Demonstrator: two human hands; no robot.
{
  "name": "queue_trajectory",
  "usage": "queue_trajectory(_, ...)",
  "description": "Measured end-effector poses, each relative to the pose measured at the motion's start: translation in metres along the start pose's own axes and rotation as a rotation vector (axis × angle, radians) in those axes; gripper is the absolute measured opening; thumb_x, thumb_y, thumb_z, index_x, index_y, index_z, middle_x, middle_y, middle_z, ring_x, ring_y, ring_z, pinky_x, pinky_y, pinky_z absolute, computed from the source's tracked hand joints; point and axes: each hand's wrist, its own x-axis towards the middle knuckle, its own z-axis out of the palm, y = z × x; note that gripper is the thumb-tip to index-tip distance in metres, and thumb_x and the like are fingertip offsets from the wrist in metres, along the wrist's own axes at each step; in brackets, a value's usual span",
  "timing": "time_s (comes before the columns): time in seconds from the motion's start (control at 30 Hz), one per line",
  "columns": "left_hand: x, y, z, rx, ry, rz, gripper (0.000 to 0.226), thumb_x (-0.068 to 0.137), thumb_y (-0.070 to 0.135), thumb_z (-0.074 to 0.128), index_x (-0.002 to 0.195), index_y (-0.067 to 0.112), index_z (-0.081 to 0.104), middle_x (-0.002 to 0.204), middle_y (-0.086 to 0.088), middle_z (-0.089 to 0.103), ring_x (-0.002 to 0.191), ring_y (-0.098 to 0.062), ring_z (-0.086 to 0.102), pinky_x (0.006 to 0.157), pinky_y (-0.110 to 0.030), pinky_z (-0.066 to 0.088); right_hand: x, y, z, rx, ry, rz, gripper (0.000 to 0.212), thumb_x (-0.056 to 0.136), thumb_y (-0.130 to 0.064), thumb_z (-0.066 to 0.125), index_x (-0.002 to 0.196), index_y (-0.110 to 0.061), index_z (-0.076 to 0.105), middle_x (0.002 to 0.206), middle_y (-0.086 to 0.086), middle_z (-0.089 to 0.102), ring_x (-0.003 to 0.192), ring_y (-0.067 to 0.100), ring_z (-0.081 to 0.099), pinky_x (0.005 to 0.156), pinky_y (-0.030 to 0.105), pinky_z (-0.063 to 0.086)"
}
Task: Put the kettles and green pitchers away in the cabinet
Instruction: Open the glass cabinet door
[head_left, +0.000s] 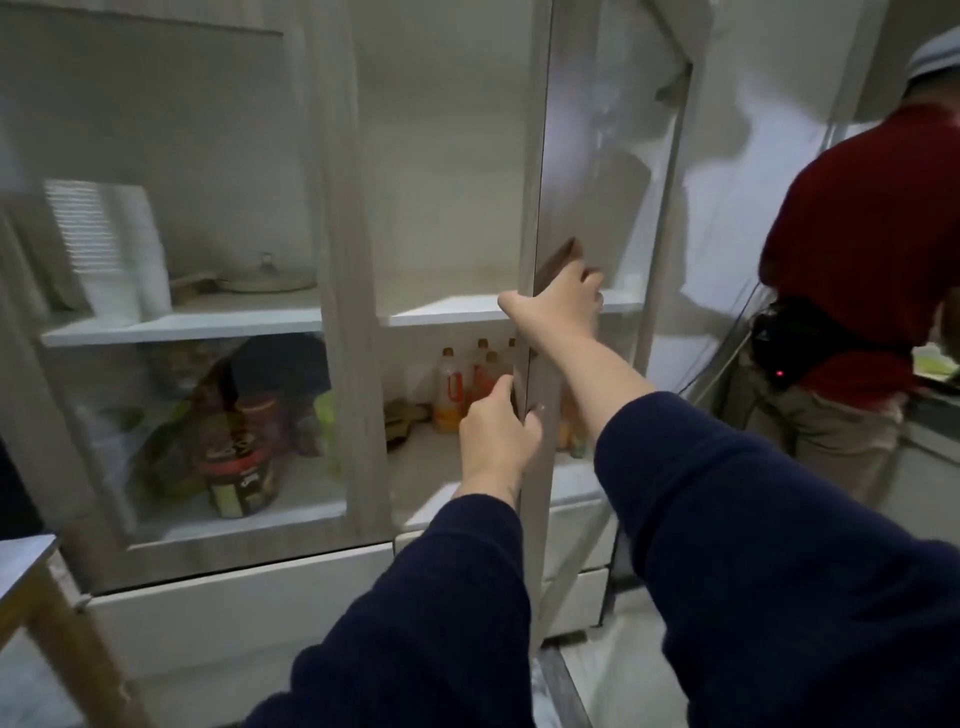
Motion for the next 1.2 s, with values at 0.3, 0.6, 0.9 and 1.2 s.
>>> queue_trajectory(0.3, -0.098, 0.106, 0.089, -0.06, 0.021, 0.144, 0.02, 0.086, 0.029, 0.067, 0.1, 0.02, 0.058, 0.09, 0.004, 0.069, 0.074, -0.01, 0.058, 0.072, -0.02, 0.052, -0.028, 0.086, -0.136, 0.25, 0.064, 0.016, 0.057, 0.082, -0.03, 0.055, 0.137, -0.022, 0.04, 0.127, 0.006, 0.052, 0.111, 0.023, 0.054, 0.087, 0.033, 0.045)
queue_trajectory(0.6, -0.141, 0.152, 0.167, -0.141, -0.195, 0.195, 0.041, 0.088, 0.033, 0.063, 0.126, 0.024, 0.051, 0.121, 0.005, 0.062, 0.108, -0.015, 0.061, 0.092, -0.026, 0.049, -0.043, 0.161, -0.221, 0.19, 0.254, 0.085, 0.03, 0.089, -0.033, 0.055, 0.115, -0.018, 0.06, 0.085, -0.009, 0.059, 0.088, 0.018, 0.057, 0.078, 0.03, 0.044)
queue_trajectory(0.9, -0.158, 0.196, 0.218, -0.132, -0.693, 0.261, 0.057, 0.083, 0.024, 0.062, 0.134, 0.024, 0.036, 0.135, -0.004, 0.054, 0.122, -0.024, 0.055, 0.091, -0.032, 0.045, -0.039, 0.225, -0.269, 0.105, 0.431, 0.277, 0.032, 0.091, -0.019, 0.048, 0.123, -0.015, 0.051, 0.102, -0.001, 0.055, 0.09, 0.023, 0.053, 0.08, 0.036, 0.046)
queue_trajectory(1.2, -0.139, 0.215, 0.248, 0.123, -0.852, 0.403, 0.068, 0.088, 0.021, 0.055, 0.15, 0.018, 0.028, 0.155, -0.003, 0.035, 0.142, -0.023, 0.036, 0.115, -0.039, 0.032, -0.03, 0.26, -0.291, -0.069, 0.437, 0.415, 0.071, 0.087, -0.019, 0.051, 0.151, -0.013, 0.02, 0.154, 0.011, 0.031, 0.136, 0.032, 0.038, 0.106, 0.042, 0.04)
